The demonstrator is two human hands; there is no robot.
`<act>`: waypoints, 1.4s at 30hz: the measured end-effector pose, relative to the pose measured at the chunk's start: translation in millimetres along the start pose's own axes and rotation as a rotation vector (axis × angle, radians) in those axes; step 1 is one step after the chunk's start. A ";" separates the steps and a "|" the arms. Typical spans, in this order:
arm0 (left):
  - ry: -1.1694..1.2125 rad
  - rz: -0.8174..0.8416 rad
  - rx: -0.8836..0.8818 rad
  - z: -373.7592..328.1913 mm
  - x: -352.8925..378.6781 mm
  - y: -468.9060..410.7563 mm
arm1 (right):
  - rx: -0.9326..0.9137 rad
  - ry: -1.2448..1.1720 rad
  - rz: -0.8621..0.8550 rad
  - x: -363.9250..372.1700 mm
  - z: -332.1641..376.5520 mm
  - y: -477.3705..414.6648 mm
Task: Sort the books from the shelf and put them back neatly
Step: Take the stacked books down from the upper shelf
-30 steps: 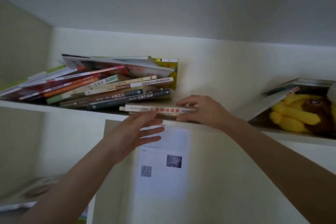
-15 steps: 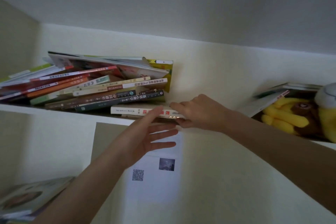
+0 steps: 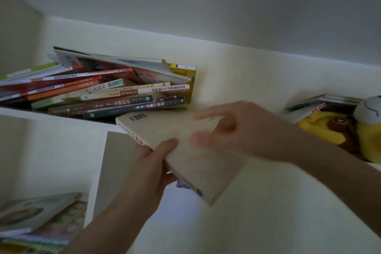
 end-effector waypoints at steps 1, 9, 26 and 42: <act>-0.025 0.003 0.037 -1.9 -5.3 4.7 | 0.029 -0.117 -0.010 -3.8 -18.1 -6.7; -0.118 -0.031 0.191 -7.7 -24.5 44.3 | 0.135 -0.608 0.064 67.9 -63.7 9.8; -0.341 0.558 -0.243 210.7 -33.3 141.5 | 0.794 -1.003 0.169 215.1 -219.5 202.5; -1.115 0.985 -0.803 459.8 -53.2 298.0 | 1.399 -0.429 0.410 397.0 -335.5 361.8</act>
Point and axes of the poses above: each hand's wrist, its own y-axis away from the middle knuckle, its own x-axis out of the palm, z = x × y, the point moved 1 cm from there along -y, towards the middle knuckle, and after that the axes turned 13 degrees about x, right-handed, at the moved point
